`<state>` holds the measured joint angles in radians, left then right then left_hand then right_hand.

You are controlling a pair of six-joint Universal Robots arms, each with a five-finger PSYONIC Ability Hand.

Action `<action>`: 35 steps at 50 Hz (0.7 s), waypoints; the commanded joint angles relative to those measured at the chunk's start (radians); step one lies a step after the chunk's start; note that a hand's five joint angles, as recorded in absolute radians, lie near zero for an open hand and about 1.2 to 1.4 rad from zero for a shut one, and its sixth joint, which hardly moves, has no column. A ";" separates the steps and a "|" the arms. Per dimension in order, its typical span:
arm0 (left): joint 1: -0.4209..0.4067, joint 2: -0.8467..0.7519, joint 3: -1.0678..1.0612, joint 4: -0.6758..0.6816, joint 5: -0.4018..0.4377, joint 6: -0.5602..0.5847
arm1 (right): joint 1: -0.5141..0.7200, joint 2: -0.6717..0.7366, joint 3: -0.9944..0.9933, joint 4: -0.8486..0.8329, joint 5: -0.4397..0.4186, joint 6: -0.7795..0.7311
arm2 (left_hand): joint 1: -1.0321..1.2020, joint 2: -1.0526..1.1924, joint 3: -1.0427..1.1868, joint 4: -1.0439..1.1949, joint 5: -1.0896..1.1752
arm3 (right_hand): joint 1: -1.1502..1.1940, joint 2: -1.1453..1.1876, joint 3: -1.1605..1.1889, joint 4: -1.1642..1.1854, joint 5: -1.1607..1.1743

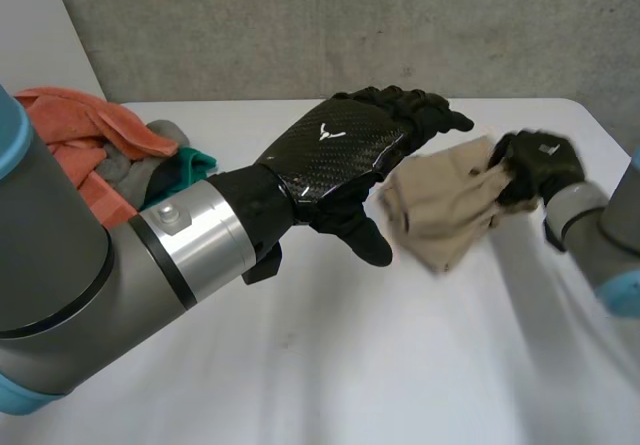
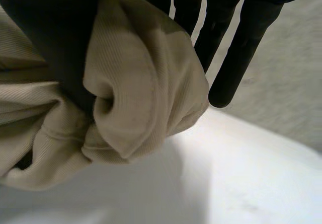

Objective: Fold the laundry.

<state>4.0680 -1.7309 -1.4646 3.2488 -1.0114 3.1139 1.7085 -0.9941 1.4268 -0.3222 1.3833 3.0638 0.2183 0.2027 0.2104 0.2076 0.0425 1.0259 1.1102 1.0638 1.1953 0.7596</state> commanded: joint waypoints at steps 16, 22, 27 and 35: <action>-0.009 -0.012 0.024 0.012 0.000 -0.024 | -0.332 0.785 -1.353 0.565 0.028 -0.004 | -0.040 -0.024 -0.032 -0.029 -0.039 | 0.370 0.286 0.333 0.201 0.462; -0.011 -0.018 0.027 0.014 0.000 -0.024 | -0.340 0.785 -1.333 0.563 0.019 -0.013 | -0.040 -0.024 -0.032 -0.029 -0.039 | -0.851 -0.936 -0.889 -1.021 -0.760; -0.012 -0.024 0.033 0.014 0.000 -0.024 | -0.343 0.778 -1.349 0.545 0.140 -0.121 | -0.040 -0.024 -0.032 -0.029 -0.039 | -0.851 -0.936 -0.889 -1.021 -0.760; -0.004 -0.021 0.041 0.014 -0.003 -0.026 | -0.329 0.634 -1.306 0.342 0.309 -0.318 | -0.037 -0.021 -0.029 -0.026 -0.036 | -0.851 -0.936 -0.889 -1.021 -0.760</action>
<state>4.0582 -1.7548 -1.4299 3.2628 -1.0119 3.0895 1.3698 -0.2510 0.0784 0.1646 1.6001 2.8589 0.2182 0.2027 0.2104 0.2076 0.0426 0.2207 0.2111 0.2118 0.2116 0.0444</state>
